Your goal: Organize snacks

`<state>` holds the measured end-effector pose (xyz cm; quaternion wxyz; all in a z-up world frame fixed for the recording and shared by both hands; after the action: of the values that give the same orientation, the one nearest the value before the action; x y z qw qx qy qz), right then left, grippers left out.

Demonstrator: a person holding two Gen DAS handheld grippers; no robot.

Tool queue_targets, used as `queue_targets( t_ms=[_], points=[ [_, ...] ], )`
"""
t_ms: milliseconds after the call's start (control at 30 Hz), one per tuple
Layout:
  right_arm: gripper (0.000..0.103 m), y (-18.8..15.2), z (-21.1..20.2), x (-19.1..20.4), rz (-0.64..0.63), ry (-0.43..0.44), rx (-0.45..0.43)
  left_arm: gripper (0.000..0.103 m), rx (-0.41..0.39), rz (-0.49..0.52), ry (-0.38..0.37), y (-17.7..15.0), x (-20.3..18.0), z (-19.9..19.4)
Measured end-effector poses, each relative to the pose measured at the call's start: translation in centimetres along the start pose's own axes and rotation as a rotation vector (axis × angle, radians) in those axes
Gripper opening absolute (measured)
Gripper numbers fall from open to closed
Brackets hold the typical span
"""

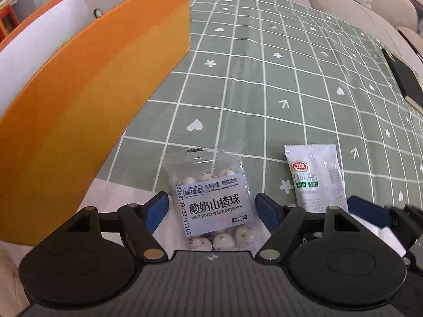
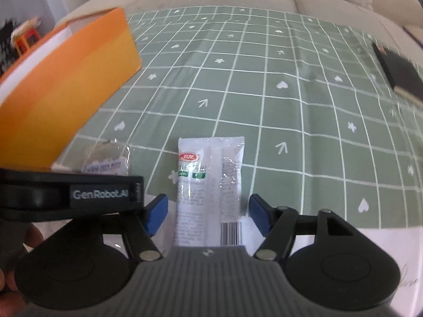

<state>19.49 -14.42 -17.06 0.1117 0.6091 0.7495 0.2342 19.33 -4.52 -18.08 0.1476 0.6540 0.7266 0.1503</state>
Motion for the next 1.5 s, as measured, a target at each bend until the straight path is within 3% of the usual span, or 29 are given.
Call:
queue_targets(
  t_ms=[67,233,567,1000,1233,1500],
  points=[
    [0.066,-0.1,0.2,0.3,-0.036,-0.023,0.002,0.075,-0.007,0.023,0.008,-0.1,-0.3,0.0],
    [0.05,0.0,0.3,0.4,-0.078,-0.048,-0.013,0.071,-0.023,0.048,-0.008,0.3,-0.3,0.2],
    [0.046,0.0,0.0,0.7,-0.093,-0.042,-0.012,0.063,-0.05,0.069,-0.09,0.3,0.4,-0.5],
    [0.046,1.8,-4.6,0.6,-0.061,0.008,-0.114,0.062,-0.211,0.105,-0.147,0.8,2.0,-7.0],
    [0.046,5.1,-8.6,2.4,-0.016,0.134,-0.193,0.062,-0.303,0.081,-0.189,3.1,5.1,-12.3],
    [0.046,10.9,-11.6,8.7,0.003,0.373,-0.221,0.063,-0.331,0.073,-0.134,7.1,12.3,-15.8]
  ],
)
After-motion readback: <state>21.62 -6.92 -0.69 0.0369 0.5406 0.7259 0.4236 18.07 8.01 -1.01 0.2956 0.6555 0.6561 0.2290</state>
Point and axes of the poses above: each gripper's, at about its wrist camera, not at the fingertips, and z roughly the way its jaws point, x to its left, y to its top, the point moved 7 cm from there along z, roughly the way its jaws point, and after that the axes turned 1 degree about y, right-handed, at the moved point
